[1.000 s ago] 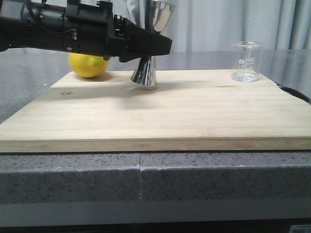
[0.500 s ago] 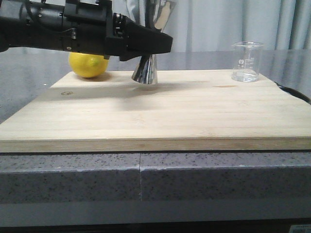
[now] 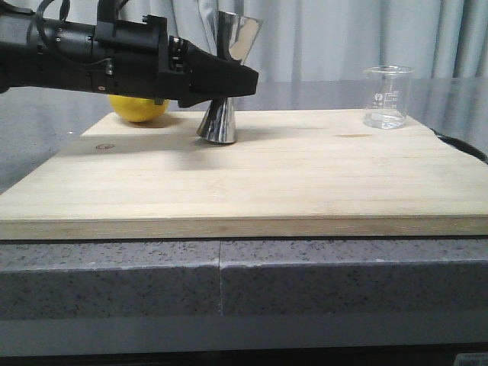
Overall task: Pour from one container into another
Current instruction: 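Lower the steel jigger toward the board with the left gripper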
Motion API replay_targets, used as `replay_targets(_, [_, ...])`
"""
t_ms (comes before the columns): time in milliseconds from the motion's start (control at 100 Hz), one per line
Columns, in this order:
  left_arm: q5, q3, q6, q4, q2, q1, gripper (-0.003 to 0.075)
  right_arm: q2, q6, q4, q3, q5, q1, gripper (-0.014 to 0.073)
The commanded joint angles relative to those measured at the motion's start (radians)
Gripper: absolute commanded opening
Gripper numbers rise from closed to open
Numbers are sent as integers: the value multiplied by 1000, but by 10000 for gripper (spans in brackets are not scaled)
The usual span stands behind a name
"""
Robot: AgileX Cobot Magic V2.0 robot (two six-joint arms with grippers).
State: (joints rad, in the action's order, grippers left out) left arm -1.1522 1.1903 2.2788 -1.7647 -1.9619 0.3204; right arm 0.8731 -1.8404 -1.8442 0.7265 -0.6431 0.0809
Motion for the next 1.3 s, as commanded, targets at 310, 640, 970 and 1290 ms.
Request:
replay_targets(310, [-122,30,-1,-87,38,-3,59,-11,2,-23,24,28,6,588])
replay_targets(640, [-127,30,-1,-87,24,-3,63,-11,2,-23,24,30,6,588])
replay_targets(970, [-127,30,-1,-87,24,-3,78,-11,2,-23,24,30,6,588])
replay_targets(1290, [-127,30,-1,-87,24,-3,105,-11,2,-23,24,30,6,588])
